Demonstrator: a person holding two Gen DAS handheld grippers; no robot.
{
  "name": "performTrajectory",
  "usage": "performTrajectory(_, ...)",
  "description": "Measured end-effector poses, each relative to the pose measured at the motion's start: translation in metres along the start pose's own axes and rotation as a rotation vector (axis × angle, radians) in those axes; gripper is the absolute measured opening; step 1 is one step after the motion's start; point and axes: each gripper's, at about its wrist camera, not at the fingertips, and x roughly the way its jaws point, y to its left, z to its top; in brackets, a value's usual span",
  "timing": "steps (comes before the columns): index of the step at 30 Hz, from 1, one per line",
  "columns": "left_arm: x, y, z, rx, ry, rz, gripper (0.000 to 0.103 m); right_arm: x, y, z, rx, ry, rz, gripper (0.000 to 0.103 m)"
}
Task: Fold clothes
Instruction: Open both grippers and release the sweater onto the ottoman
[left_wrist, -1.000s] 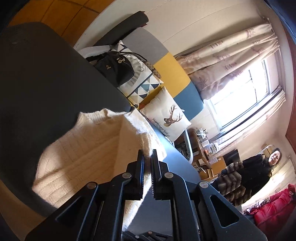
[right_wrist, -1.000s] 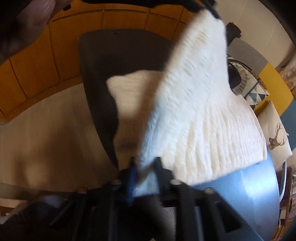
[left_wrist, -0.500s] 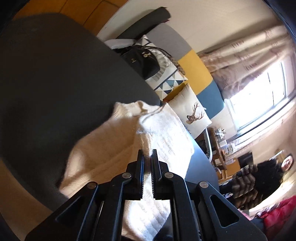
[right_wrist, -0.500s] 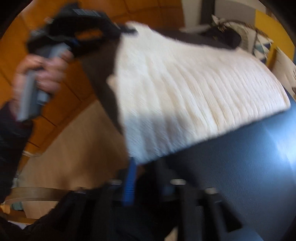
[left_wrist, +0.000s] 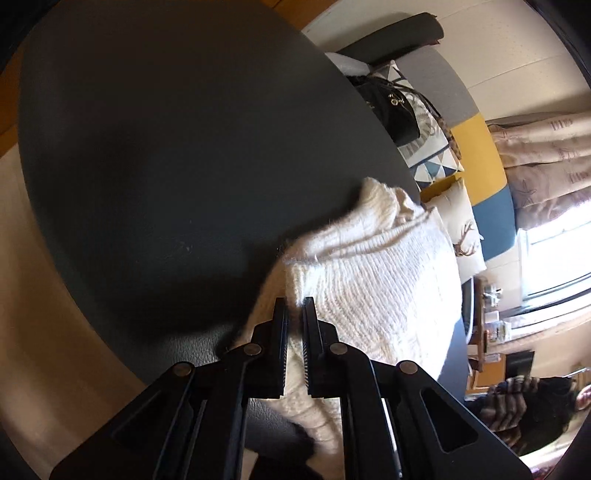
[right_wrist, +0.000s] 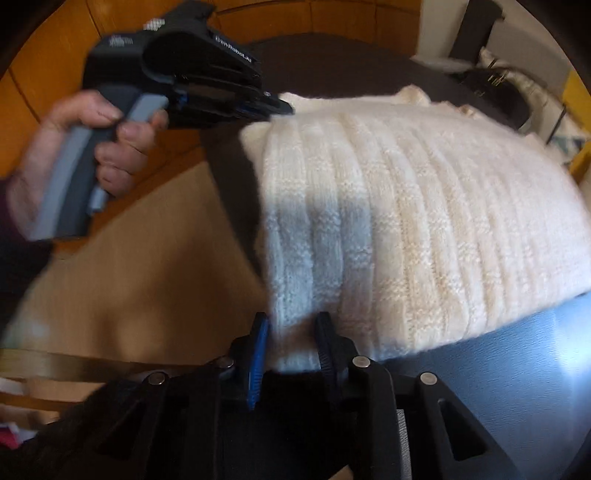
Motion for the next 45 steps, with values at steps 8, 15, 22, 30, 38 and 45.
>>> performTrajectory(8,-0.041,-0.002,-0.011,0.052,-0.127,0.267,0.017,-0.062,-0.080,-0.037,0.287,-0.166,0.061,0.034)
performTrajectory(15,-0.051,-0.084,-0.058,0.217,-0.272,0.185,0.025,-0.114,-0.170,-0.105,0.538,-0.262,-0.288,0.035)
performTrajectory(22,0.026,-0.211,-0.134,0.513,-0.241,0.110,0.025,-0.084,-0.239,-0.132,0.750,-0.297,-0.513,0.035)
performTrajectory(30,0.131,-0.329,-0.211,0.833,-0.315,0.173,0.025,-0.090,-0.292,-0.178,0.858,-0.386,-0.813,0.041)
performTrajectory(38,0.201,-0.354,-0.222,0.863,-0.169,0.300,0.026,-0.072,-0.337,-0.197,1.001,-0.322,-0.727,0.048)
performTrajectory(45,0.211,-0.351,-0.218,0.833,-0.133,0.332,0.059,-0.065,-0.346,-0.191,0.947,-0.282,-0.687,0.077)
